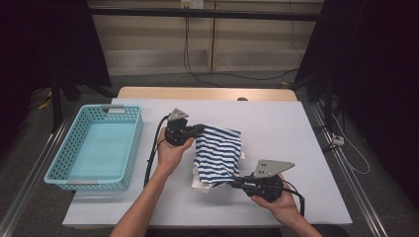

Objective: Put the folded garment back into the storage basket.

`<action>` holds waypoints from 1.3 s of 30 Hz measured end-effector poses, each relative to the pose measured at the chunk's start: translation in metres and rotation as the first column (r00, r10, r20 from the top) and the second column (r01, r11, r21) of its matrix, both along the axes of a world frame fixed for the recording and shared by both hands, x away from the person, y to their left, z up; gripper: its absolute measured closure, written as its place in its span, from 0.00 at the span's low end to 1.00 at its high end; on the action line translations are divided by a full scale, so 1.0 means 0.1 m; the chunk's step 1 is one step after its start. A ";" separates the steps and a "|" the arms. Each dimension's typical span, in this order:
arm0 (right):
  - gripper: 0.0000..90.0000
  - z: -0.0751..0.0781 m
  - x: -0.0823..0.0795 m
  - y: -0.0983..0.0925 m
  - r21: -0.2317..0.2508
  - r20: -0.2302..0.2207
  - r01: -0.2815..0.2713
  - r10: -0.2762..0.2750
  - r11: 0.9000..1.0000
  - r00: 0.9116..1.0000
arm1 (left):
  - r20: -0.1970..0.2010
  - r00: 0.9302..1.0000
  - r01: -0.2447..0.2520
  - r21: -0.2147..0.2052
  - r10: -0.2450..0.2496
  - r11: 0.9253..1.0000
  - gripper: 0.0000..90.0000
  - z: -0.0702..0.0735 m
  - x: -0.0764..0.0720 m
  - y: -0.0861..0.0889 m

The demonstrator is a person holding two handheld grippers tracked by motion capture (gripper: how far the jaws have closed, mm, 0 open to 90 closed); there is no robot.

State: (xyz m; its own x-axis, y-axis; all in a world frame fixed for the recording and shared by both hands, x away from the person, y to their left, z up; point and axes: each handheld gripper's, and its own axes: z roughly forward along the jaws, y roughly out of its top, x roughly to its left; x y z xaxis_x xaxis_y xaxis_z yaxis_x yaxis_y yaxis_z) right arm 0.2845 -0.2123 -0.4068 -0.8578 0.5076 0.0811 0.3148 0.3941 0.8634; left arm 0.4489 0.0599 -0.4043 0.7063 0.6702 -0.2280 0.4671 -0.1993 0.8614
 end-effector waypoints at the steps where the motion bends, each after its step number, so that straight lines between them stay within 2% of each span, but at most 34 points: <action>1: 0.95 0.01 0.00 0.00 0.004 0.000 -0.001 0.001 1.000 1.000 | -0.001 1.000 0.001 -0.002 -0.001 1.000 0.94 0.01 0.00 0.00; 2: 0.95 0.02 0.00 0.01 0.008 0.000 -0.003 0.003 1.000 1.000 | 0.003 1.000 -0.004 -0.014 0.004 1.000 0.94 0.01 0.00 0.00; 5: 0.95 0.05 0.00 0.01 0.018 0.003 -0.003 0.003 1.000 1.000 | -0.005 1.000 0.005 -0.008 -0.005 1.000 0.94 0.03 -0.01 0.02; 7: 0.95 0.08 0.00 0.02 0.025 0.010 -0.003 0.002 1.000 1.000 | 0.010 1.000 0.002 -0.008 -0.002 1.000 0.94 0.04 0.00 0.05; 15: 0.95 0.12 0.02 0.07 0.034 0.015 -0.012 0.012 0.999 1.000 | 0.010 1.000 -0.003 -0.010 0.004 1.000 0.94 0.11 0.02 0.08; 16: 0.95 0.13 0.02 0.08 0.036 0.014 -0.013 0.012 0.999 1.000 | 0.007 1.000 -0.010 -0.020 0.010 1.000 0.94 0.11 0.01 0.08; 18: 0.95 0.13 0.03 0.08 0.037 0.019 -0.013 0.013 0.999 1.000 | 0.005 1.000 0.003 -0.006 -0.003 1.000 0.94 0.12 0.02 0.09; 19: 0.95 0.16 0.03 0.09 0.038 0.026 -0.018 0.017 0.999 1.000 | 0.010 1.000 -0.013 -0.023 0.014 1.000 0.94 0.13 0.02 0.09; 20: 0.95 0.16 0.04 0.10 0.041 0.028 -0.019 0.018 0.999 0.999 | 0.008 1.000 -0.007 -0.013 0.007 1.000 0.94 0.14 0.03 0.11; 21: 0.95 0.17 0.04 0.10 0.042 0.026 -0.018 0.017 0.999 1.000 | 0.012 1.000 -0.011 -0.028 0.012 1.000 0.94 0.15 0.03 0.11; 24: 0.95 0.18 0.04 0.11 0.044 0.032 -0.023 0.022 0.999 0.999 | 0.014 1.000 -0.006 -0.006 0.006 1.000 0.94 0.18 0.03 0.14; 26: 0.95 0.20 0.04 0.13 0.050 0.032 -0.025 0.023 0.998 0.999 | 0.019 1.000 -0.015 -0.022 0.015 1.000 0.94 0.20 0.02 0.14; 28: 0.95 0.21 0.04 0.14 0.048 0.037 -0.028 0.026 0.998 0.999 | 0.022 1.000 -0.011 -0.020 0.011 1.000 0.94 0.21 0.02 0.15; 29: 0.95 0.23 0.04 0.15 0.051 0.043 -0.032 0.030 0.998 0.999 | 0.010 1.000 -0.012 -0.027 0.012 1.000 0.94 0.22 0.01 0.16; 32: 0.95 0.24 0.04 0.16 0.061 0.043 -0.034 0.031 0.998 0.999 | 0.019 1.000 -0.017 -0.012 0.017 1.000 0.94 0.22 0.02 0.18; 34: 0.95 0.26 0.04 0.19 0.075 0.042 -0.039 0.036 0.996 0.998 | 0.019 1.000 -0.017 -0.017 0.018 1.000 0.94 0.23 0.01 0.18; 35: 0.95 0.28 0.04 0.22 0.069 0.050 -0.047 0.044 0.997 0.998 | 0.016 0.999 -0.030 -0.036 0.030 0.999 0.94 0.24 0.01 0.18; 37: 0.95 0.29 0.04 0.23 0.069 0.053 -0.050 0.046 0.996 0.998 | 0.025 0.999 -0.020 -0.022 0.021 1.000 0.94 0.26 0.01 0.20; 39: 0.95 0.32 0.05 0.25 0.075 0.058 -0.052 0.047 0.996 0.997 | 0.026 0.999 -0.027 -0.028 0.028 0.999 0.94 0.28 0.02 0.22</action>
State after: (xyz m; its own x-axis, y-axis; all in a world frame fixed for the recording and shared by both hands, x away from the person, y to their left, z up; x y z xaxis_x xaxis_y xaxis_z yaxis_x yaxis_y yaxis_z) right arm 0.2893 -0.1871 -0.3751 -0.8860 0.4586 0.0689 0.2468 0.3406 0.9072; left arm 0.4504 0.0819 -0.3760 0.6939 0.6829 -0.2284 0.4490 -0.1623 0.8787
